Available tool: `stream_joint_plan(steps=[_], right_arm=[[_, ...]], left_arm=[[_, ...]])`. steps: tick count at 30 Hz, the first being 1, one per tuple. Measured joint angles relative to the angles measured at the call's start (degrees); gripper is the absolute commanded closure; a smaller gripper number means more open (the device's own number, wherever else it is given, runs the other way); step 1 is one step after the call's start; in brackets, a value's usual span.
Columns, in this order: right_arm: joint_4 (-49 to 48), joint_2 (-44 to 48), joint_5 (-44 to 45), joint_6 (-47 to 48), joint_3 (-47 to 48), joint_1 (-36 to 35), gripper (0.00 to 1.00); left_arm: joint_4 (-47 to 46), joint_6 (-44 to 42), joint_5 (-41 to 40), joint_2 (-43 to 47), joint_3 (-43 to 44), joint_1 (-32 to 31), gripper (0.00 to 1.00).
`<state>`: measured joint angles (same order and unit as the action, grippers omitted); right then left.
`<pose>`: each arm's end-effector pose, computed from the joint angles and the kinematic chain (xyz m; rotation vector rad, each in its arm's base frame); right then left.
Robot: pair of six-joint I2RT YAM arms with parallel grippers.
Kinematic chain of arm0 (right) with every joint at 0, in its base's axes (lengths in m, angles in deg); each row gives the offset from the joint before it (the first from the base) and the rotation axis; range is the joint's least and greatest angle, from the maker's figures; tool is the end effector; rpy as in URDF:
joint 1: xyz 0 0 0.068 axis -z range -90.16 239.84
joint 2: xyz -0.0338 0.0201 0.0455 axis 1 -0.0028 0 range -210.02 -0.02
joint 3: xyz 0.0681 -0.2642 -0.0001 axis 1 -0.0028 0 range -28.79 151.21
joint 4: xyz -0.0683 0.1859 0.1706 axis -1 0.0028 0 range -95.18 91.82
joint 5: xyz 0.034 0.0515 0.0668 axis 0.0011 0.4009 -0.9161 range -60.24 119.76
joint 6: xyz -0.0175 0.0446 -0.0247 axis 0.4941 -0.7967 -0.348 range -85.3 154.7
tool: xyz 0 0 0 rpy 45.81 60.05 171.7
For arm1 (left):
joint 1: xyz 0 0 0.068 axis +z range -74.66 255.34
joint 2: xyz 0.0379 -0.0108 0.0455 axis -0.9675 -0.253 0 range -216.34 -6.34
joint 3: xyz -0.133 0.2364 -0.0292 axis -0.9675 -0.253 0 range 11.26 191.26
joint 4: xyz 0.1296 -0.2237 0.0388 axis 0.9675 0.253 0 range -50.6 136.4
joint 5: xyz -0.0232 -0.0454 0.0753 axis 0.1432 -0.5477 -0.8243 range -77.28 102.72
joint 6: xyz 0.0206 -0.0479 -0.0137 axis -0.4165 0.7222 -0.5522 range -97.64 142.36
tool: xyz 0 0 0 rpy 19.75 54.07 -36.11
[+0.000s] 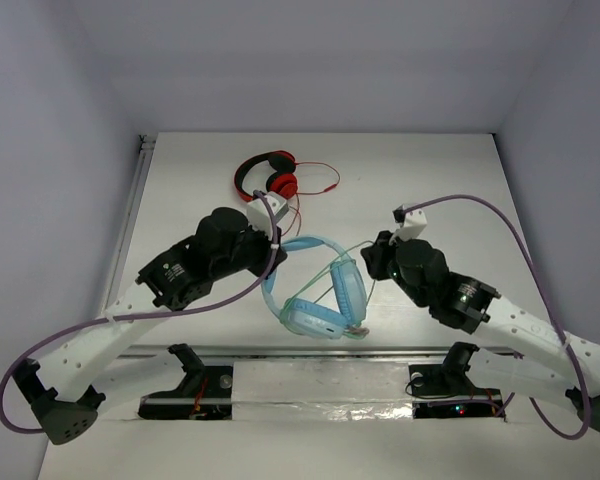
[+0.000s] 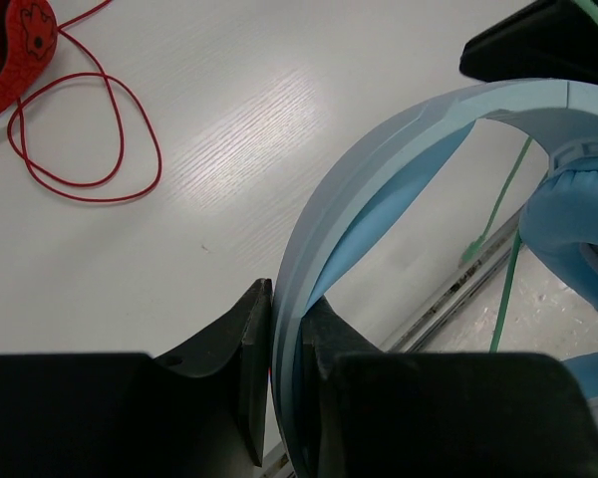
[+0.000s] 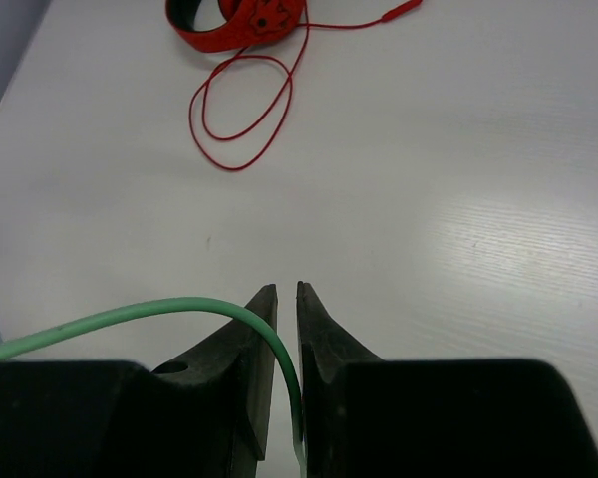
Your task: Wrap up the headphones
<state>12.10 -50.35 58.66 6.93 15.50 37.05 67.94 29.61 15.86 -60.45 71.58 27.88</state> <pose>0.1335 0.1472 0.3090 -0.0981 1.9474 0.4398 0.1362 -0.1514 0.3719 0.7301 1.8862 -0.6720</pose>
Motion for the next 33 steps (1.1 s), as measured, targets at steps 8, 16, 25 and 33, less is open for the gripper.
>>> stream_joint_plan(steps=[8, 16, 25, 33], right_arm=[[-9.9, 3.7, -5.8, -3.2, -9.8, 0.3, 0.74], [-16.5, 6.6, -8.1, -5.2, -16.0, 0.4, 0.73], [-22.1, 3.3, -8.8, -5.3, -18.5, 0.6, 0.67], [-25.7, 1.3, -10.2, -5.2, -19.6, 0.7, 0.67]], left_arm=[[-2.7, 2.1, 2.8, 0.1, 1.3, 1.7, 1.00], [-6.8, 5.8, 3.3, 0.1, 1.3, 3.0, 1.00], [-7.7, 7.6, 5.1, -0.1, 2.8, 3.0, 1.00], [-8.2, 8.6, 5.7, -0.1, 4.3, 3.0, 1.00]])
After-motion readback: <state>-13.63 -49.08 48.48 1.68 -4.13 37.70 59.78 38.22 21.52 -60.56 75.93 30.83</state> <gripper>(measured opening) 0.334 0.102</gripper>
